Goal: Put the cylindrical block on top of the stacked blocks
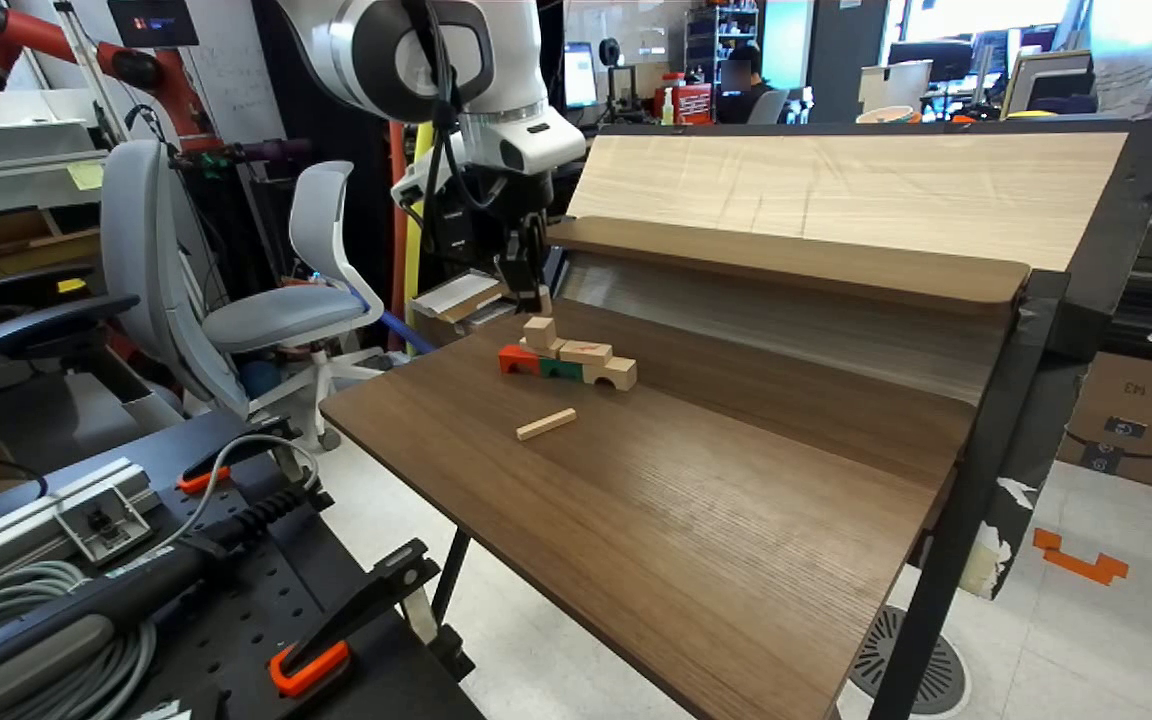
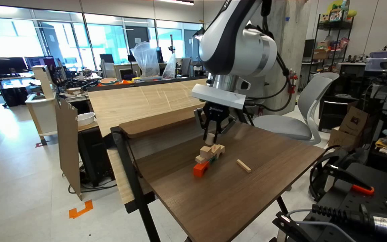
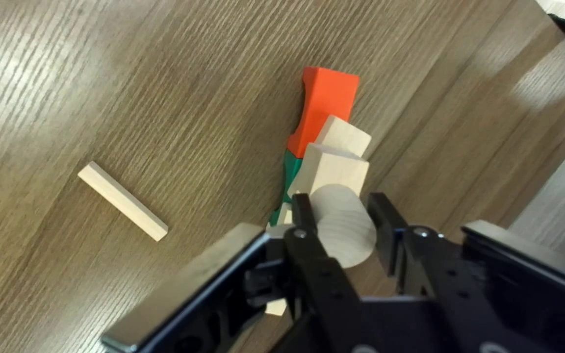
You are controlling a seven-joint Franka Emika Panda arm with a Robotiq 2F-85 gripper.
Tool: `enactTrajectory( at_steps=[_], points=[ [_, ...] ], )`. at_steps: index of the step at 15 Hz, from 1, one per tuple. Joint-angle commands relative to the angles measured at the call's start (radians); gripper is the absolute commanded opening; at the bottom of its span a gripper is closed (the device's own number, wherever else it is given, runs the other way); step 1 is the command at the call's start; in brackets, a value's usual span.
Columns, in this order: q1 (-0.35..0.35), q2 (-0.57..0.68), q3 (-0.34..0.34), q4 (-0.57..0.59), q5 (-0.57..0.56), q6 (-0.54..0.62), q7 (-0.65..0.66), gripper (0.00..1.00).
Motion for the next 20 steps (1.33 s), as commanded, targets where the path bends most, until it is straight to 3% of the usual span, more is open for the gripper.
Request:
enactTrajectory(
  at_steps=[1,10,11,13,17,20],
  points=[
    [0.016,0.025,-0.007,0.033,-0.007,0.002,-0.007,0.08],
    [0.025,0.063,-0.013,0.071,-0.012,0.002,-0.008,0.08],
    [0.026,0.066,-0.014,0.074,-0.013,-0.002,-0.008,0.57],
    [0.027,0.071,-0.015,0.079,-0.014,-0.002,-0.008,0.65],
    [0.024,0.066,-0.016,0.076,-0.013,0.002,-0.015,0.95],
    [0.016,0.050,-0.014,0.072,-0.010,0.000,-0.028,1.00]
  ],
)
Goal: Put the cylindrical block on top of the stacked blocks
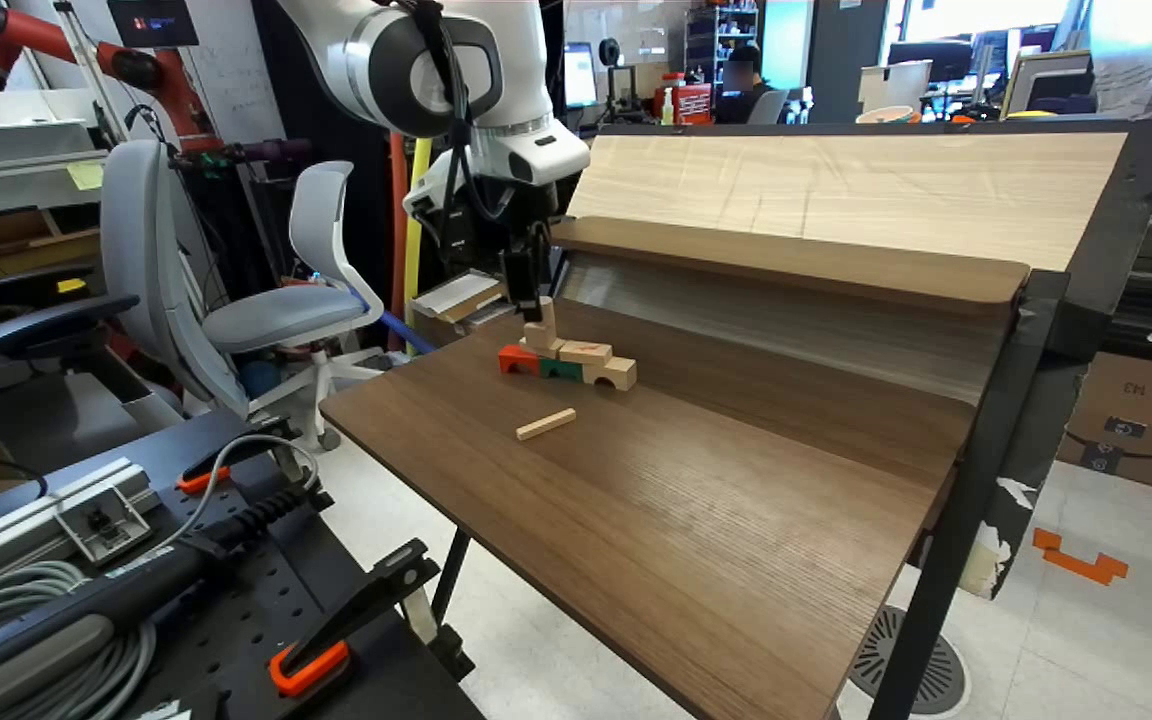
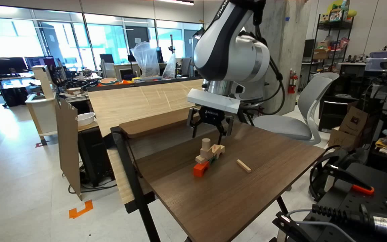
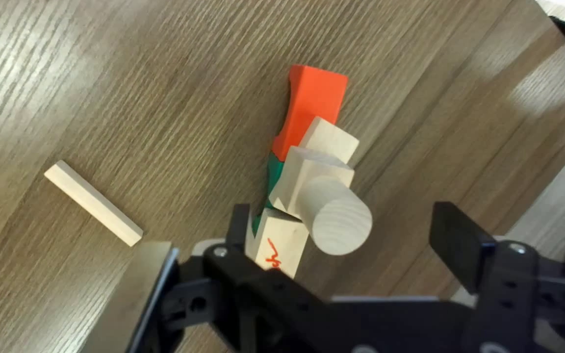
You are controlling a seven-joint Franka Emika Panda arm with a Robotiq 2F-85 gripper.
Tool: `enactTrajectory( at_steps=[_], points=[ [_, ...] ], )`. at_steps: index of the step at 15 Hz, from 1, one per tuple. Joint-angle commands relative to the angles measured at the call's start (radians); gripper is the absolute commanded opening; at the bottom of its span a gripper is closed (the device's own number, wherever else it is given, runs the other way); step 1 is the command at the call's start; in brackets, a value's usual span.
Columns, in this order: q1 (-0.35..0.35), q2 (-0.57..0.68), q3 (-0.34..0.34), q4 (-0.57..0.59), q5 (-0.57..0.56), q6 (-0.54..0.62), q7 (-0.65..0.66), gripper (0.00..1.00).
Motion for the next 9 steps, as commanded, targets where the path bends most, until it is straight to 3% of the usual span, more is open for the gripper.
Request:
enactTrajectory(
  at_steps=[1,5,9],
  points=[
    [0.005,-0.009,-0.013,0.015,-0.008,-0.002,-0.020,1.00],
    [0.005,-0.065,-0.028,-0.016,-0.019,-0.037,-0.041,1.00],
    [0.002,-0.019,-0.018,0.008,0.003,-0.008,-0.035,1.00]
  ],
)
